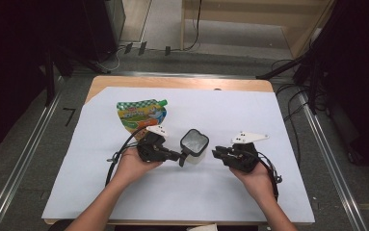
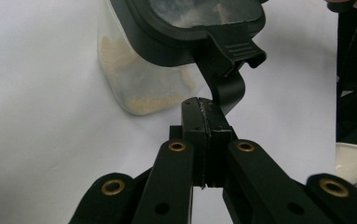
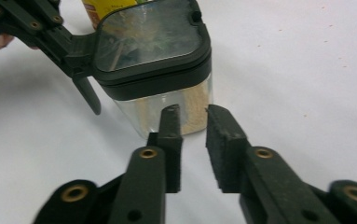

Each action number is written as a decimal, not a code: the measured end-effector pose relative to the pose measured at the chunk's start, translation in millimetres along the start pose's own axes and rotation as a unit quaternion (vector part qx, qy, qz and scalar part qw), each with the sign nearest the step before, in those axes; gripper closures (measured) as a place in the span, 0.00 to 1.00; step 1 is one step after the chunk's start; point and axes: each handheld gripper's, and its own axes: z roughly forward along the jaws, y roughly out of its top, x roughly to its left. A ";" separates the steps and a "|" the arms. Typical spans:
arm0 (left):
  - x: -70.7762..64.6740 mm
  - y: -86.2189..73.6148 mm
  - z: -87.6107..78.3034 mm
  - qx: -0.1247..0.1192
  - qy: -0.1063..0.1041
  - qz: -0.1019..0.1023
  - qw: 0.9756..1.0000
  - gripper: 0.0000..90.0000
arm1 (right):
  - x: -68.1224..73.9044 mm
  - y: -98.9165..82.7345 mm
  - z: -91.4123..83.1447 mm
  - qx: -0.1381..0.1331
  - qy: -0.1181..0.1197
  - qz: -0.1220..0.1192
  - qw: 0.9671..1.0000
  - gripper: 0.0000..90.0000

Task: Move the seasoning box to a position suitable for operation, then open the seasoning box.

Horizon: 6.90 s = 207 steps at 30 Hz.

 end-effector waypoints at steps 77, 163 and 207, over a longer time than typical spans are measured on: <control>-5.0 -5.1 -13.8 -0.013 -0.025 0.004 1.000 0.63 | 74.7 -13.1 21.5 0.031 0.052 -0.009 0.998 1.00; -12.3 11.4 -0.3 -0.021 -0.043 0.027 0.998 0.33 | -18.1 -9.4 -0.8 0.050 -0.023 0.060 0.997 1.00; -3.1 62.1 44.1 -0.006 -0.022 0.089 0.996 0.15 | -53.7 7.7 -2.0 0.045 -0.053 0.078 0.995 1.00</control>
